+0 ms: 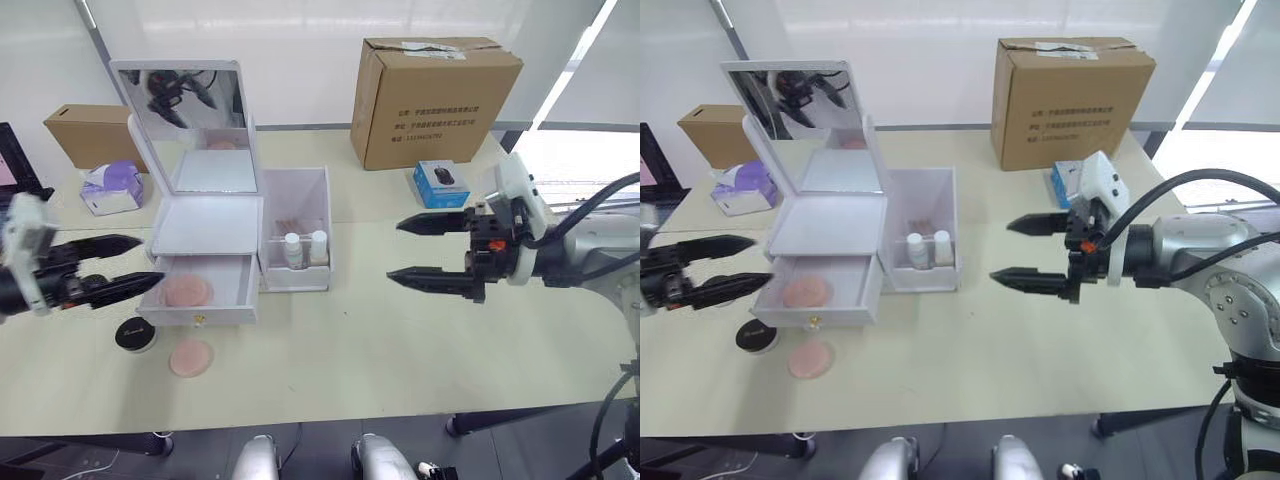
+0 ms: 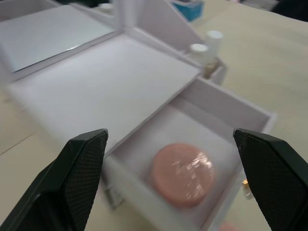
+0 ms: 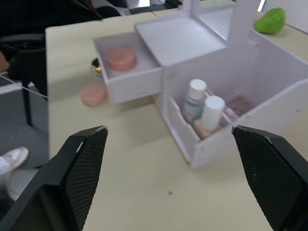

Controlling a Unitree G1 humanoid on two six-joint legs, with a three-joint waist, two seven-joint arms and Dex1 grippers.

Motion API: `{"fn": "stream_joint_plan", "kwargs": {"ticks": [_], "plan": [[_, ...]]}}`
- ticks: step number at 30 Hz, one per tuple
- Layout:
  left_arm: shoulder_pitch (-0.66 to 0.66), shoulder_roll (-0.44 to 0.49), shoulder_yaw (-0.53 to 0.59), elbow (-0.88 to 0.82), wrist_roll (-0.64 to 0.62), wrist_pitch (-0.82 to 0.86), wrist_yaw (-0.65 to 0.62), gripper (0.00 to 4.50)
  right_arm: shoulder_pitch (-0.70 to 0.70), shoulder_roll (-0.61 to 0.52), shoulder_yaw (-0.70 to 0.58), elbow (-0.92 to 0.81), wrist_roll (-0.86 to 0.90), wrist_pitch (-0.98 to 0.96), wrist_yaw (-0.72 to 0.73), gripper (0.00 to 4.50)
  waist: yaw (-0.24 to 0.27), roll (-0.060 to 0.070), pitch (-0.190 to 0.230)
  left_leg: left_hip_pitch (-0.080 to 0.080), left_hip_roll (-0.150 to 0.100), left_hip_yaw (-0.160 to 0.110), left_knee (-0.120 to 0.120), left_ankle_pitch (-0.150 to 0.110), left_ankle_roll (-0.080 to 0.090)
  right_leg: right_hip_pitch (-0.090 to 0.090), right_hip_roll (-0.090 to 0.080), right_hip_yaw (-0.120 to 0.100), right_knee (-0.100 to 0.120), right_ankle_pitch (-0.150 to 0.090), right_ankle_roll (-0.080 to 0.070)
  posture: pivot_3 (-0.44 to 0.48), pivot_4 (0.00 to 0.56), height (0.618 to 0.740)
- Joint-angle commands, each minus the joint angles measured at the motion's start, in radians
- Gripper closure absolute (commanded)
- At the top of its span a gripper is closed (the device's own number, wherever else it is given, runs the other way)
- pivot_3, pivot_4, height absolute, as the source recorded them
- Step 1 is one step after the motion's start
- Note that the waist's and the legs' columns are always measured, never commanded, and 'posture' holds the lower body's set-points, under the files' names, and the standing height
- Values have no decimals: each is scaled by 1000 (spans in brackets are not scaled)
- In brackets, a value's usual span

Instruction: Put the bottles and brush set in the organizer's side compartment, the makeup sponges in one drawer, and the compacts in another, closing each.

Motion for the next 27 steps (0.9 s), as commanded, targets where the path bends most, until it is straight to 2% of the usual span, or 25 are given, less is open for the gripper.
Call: {"fn": "stream_joint_plan", "kwargs": {"ticks": [1,5,8,10,15,19,27], "plan": [[139,-47,189,36,37,-86,14,21,-37,-12,5,127,-87,-99,62,0,-6,0,0,0,0,1,0,0,0,0,-1,0,0,0,0,0,150,740],[392,-172,331,-52,29,-156,-37,21,-157,14,79,260,-112,-94,159,0,-11,-1,0,1,0,5,-1,0,0,-6,-4,0,0,1,-2,0,150,740],[490,-255,412,-69,9,-192,-7,21,-234,48,125,334,-139,-97,207,0,-8,-3,-2,-1,2,9,-1,0,0,-10,-5,0,0,5,-9,0,150,740],[554,-304,463,-53,13,-223,9,21,-285,76,163,383,-177,-120,241,0,-5,-5,-3,-1,2,9,-2,-4,-7,-12,-4,0,0,5,-8,0,150,740],[684,-395,540,-4,12,-317,19,21,-378,154,212,469,-235,-147,278,0,-5,-6,-4,-1,2,11,-2,-5,-8,-12,-6,0,-1,3,-5,0,150,740],[744,-446,552,-24,-18,-350,21,21,-402,191,232,491,-259,-146,304,0,-3,-7,-4,-2,2,12,-2,-5,-9,-13,-7,0,-1,3,-6,0,150,740],[750,-439,493,-105,-49,-353,51,21,-365,188,219,454,-283,-189,359,0,-3,-7,-5,-3,2,13,-2,-9,-14,-14,-7,0,-1,3,-6,0,150,740]]}}
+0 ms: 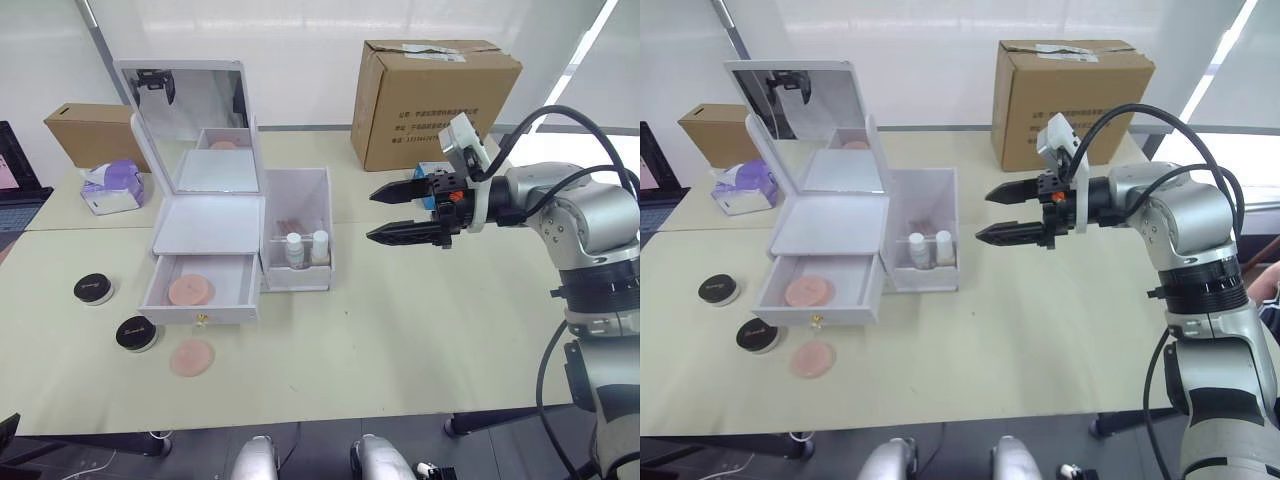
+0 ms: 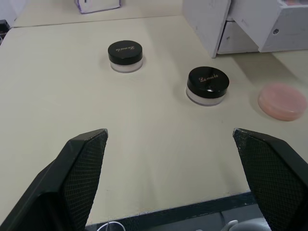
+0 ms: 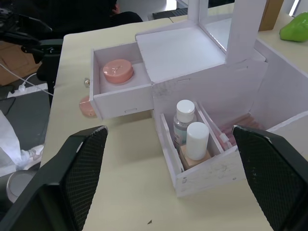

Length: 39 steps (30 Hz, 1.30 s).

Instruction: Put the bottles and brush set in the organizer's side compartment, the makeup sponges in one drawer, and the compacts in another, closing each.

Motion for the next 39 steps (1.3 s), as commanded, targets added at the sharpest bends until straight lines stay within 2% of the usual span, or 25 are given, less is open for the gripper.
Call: {"fn": "stream_joint_plan", "kwargs": {"ticks": [1,2,3,4,5,7,13,18,23,26,36,39], "plan": [[24,0,-47,-100,9,-50,-3,21,24,-25,-39,-78,17,-25,44,0,1,1,0,0,0,0,0,0,0,0,0,0,0,0,0,0,150,740],[43,-20,-89,-142,30,-73,-18,21,39,-30,-50,-104,32,-12,44,0,-7,6,0,-5,-2,-4,-1,0,0,11,-1,-4,0,0,0,0,150,740],[55,-37,-124,-183,32,-77,-19,21,49,-34,-60,-121,40,2,33,0,-14,9,1,-12,-9,-22,0,4,7,22,-8,-22,-5,1,-2,0,150,740],[63,-53,-155,-222,27,-73,-12,21,54,-35,-74,-131,51,30,11,0,-23,15,2,-7,-16,-31,0,6,9,25,-17,-35,-2,-1,-4,0,150,740],[70,-63,-178,-251,21,-66,-4,21,58,-36,-84,-138,58,46,0,0,-21,15,2,-5,-23,-44,4,6,10,25,-22,-46,-4,-3,-2,0,150,740],[78,-80,-246,-311,36,-66,19,21,75,-53,-96,-168,76,78,-2,0,-9,13,2,-7,-19,-34,3,4,7,18,-25,-45,0,-4,-2,0,150,740],[-8,-134,-467,-371,180,-118,173,21,159,-89,-150,-309,156,177,-44,0,19,11,1,-6,-18,-32,4,2,2,18,-23,-43,0,-7,5,0,150,740],[-88,-153,-610,-447,198,9,339,21,227,-109,-202,-390,198,225,-114,0,23,9,0,-4,-17,-32,5,5,8,18,-14,-32,0,-6,7,0,150,740],[-167,-116,-693,-400,301,12,431,21,254,-122,-229,-430,231,253,-156,0,23,9,0,0,-17,-31,5,5,8,18,-12,-26,0,-6,7,0,150,740],[-220,-101,-721,-360,320,32,466,21,257,-131,-236,-441,241,263,-176,0,23,9,0,0,-17,-31,5,5,8,18,-12,-25,0,-6,7,0,150,740],[-255,-100,-807,-301,332,1,471,21,253,-138,-239,-471,278,281,-234,0,23,9,0,0,-17,-29,4,5,8,18,-12,-24,0,-6,7,0,150,740],[-257,-97,-816,-294,341,-7,480,935,250,-137,-237,-472,279,282,-240,0,24,9,0,0,-17,-29,4,5,8,18,-12,-24,0,-6,7,0,150,740]]}}
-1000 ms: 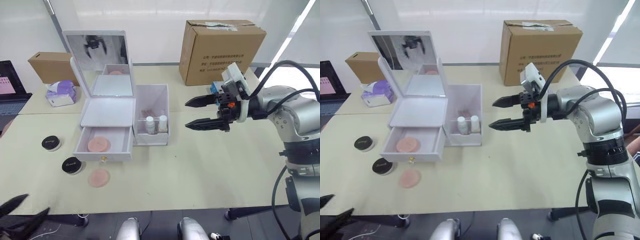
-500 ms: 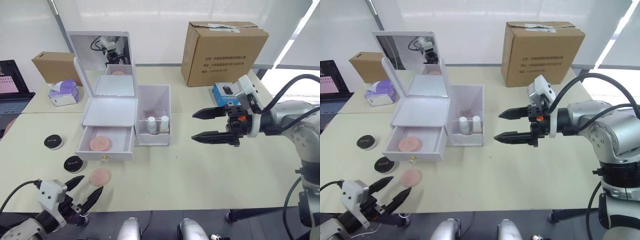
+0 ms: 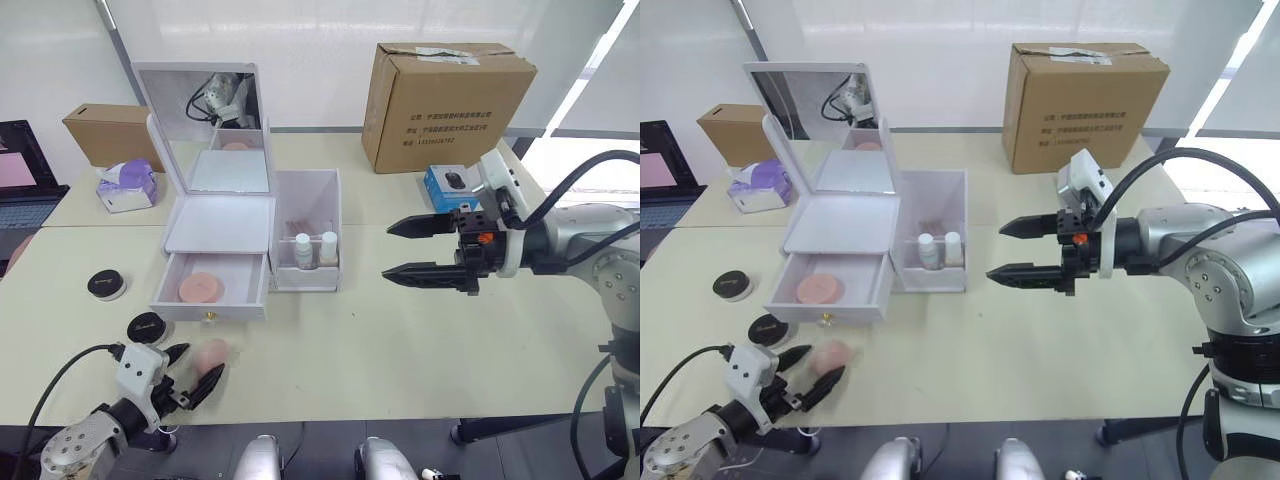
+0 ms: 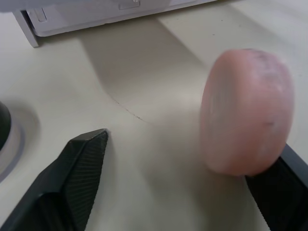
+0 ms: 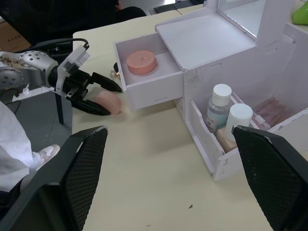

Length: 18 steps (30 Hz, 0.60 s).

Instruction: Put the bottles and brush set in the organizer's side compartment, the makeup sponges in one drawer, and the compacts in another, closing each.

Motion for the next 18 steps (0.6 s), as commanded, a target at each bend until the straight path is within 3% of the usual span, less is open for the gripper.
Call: {"fn": "stream_joint_plan", "kwargs": {"ticks": [1,9,14,18], "plan": [[-5,7,-11,-2,15,-18,18,1265,-23,-12,-33,-20,24,-2,-11,0,0,0,0,0,0,0,0,0,0,0,0,0,0,0,0,0,150,740],[-35,12,-23,-83,-12,60,72,3849,-33,-10,-19,-8,26,-10,-21,0,2,-1,0,-1,0,2,0,0,0,0,-1,0,0,0,0,0,150,740],[-39,7,1,-129,-57,134,100,3849,-40,-8,-12,3,20,-16,-17,0,2,-1,0,0,0,2,0,0,0,0,-1,0,0,0,0,0,150,740],[-19,-2,39,-165,-119,171,110,2931,-40,-7,-8,9,14,-23,-14,0,0,-1,0,0,0,2,0,0,1,0,0,1,0,0,1,0,150,740]]}}
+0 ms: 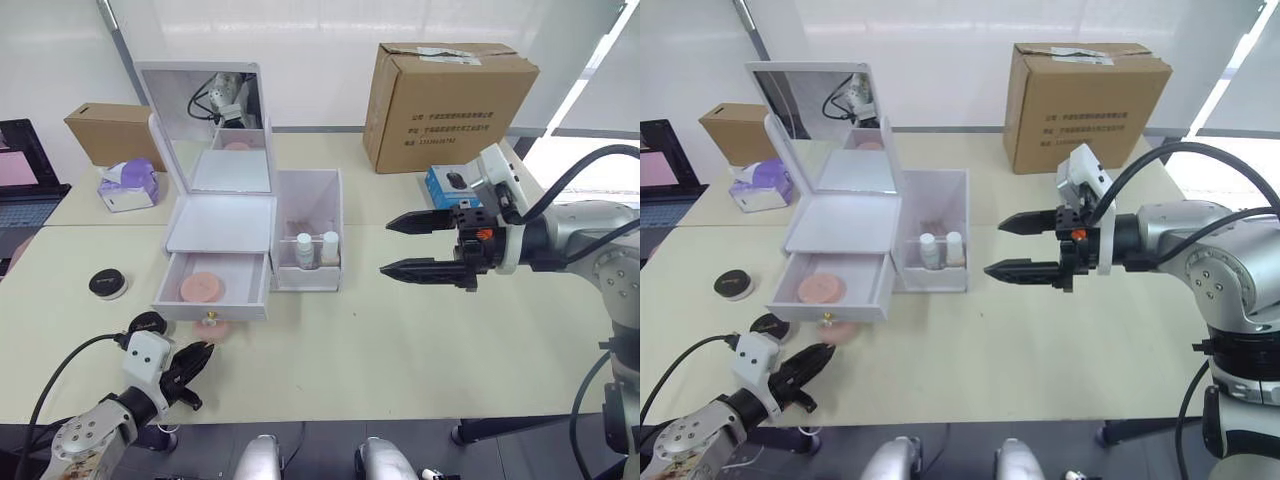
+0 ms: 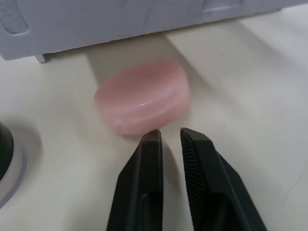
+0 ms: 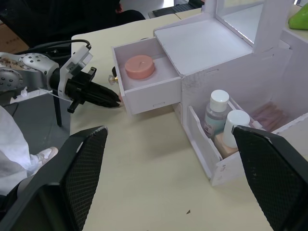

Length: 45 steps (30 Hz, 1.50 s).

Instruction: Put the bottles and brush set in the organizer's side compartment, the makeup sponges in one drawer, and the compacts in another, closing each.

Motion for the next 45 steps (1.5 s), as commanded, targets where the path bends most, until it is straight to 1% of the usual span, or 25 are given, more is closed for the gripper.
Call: {"fn": "stream_joint_plan", "kwargs": {"ticks": [1,5,7,9,13,17,19,25,33,37,40,41,42,43,44,45], "plan": [[21,-3,56,-59,-58,14,10,2632,-19,-8,-11,-5,-2,-23,5,0,0,0,0,0,0,0,0,0,0,0,0,0,0,0,0,0,150,740],[71,-1,100,-58,-78,-9,-6,1356,-16,-7,-8,1,-10,-33,6,0,0,0,0,0,0,0,0,0,0,0,0,0,0,0,0,0,150,740],[97,12,84,-62,-88,-25,-51,615,-12,-6,-5,3,-14,-36,10,0,0,0,0,0,0,0,0,-1,-1,0,0,0,-1,0,0,0,150,740],[104,3,80,-54,-83,-50,-54,24,-8,-6,-2,3,-20,-39,13,0,1,0,0,0,0,0,0,-1,-2,0,-1,0,-1,0,0,0,150,740],[61,-20,75,5,-47,-102,-15,24,-15,-6,-3,2,-20,-35,12,0,5,-1,0,-1,0,1,0,-2,-3,0,-1,0,-1,0,0,0,150,740],[-11,-22,28,101,33,-149,18,24,-15,-9,-6,-6,-13,-30,14,0,3,-1,0,-1,0,1,0,-1,-2,0,-1,0,-1,0,0,0,150,740],[-52,-29,-8,138,51,-166,16,24,-14,-10,-8,-9,-11,-29,12,0,3,-1,0,-1,0,1,0,0,0,0,0,1,-1,0,0,0,150,740],[-103,-45,-71,165,70,-197,16,24,-10,-18,-18,-19,-5,-23,10,0,1,-1,0,-1,0,1,0,0,0,0,0,1,-1,0,0,0,150,740],[-153,-41,-85,226,95,-228,32,24,-5,-23,-25,-26,-3,-23,1,0,2,-1,0,0,0,1,0,0,0,0,0,1,-1,1,1,0,150,740],[-179,-41,-100,221,85,-193,40,24,2,-22,-29,-34,2,-24,-4,0,2,-1,0,0,0,1,0,0,0,0,0,1,-1,1,1,0,150,740],[-167,-36,-96,196,82,-178,54,600,6,-19,-37,-46,13,-17,-13,0,2,-1,0,-1,0,1,0,0,0,1,0,1,-1,1,2,0,150,740],[-155,-31,-91,184,85,-177,57,600,6,-17,-38,-44,12,-18,-15,0,2,-1,0,-1,0,1,0,0,0,1,0,1,-1,1,2,0,150,740],[-144,-25,-84,173,86,-178,58,971,5,-16,-37,-42,12,-20,-16,0,2,-1,0,-1,0,1,0,0,0,1,0,1,-1,1,2,0,150,740],[-137,-22,-79,166,87,-178,61,1093,5,-15,-36,-40,13,-21,-16,0,2,-1,0,-1,0,1,0,0,0,1,0,1,-1,1,2,0,150,740],[-121,-11,-71,148,84,-180,54,1389,3,-13,-31,-36,10,-26,-17,0,1,-1,0,0,0,1,0,0,0,1,0,1,-1,1,2,0,150,740],[-104,-1,-65,125,74,-176,44,1521,0,-11,-25,-32,9,-30,-17,0,0,-1,0,0,0,1,0,0,0,1,0,2,-1,1,2,0,150,740]]}}
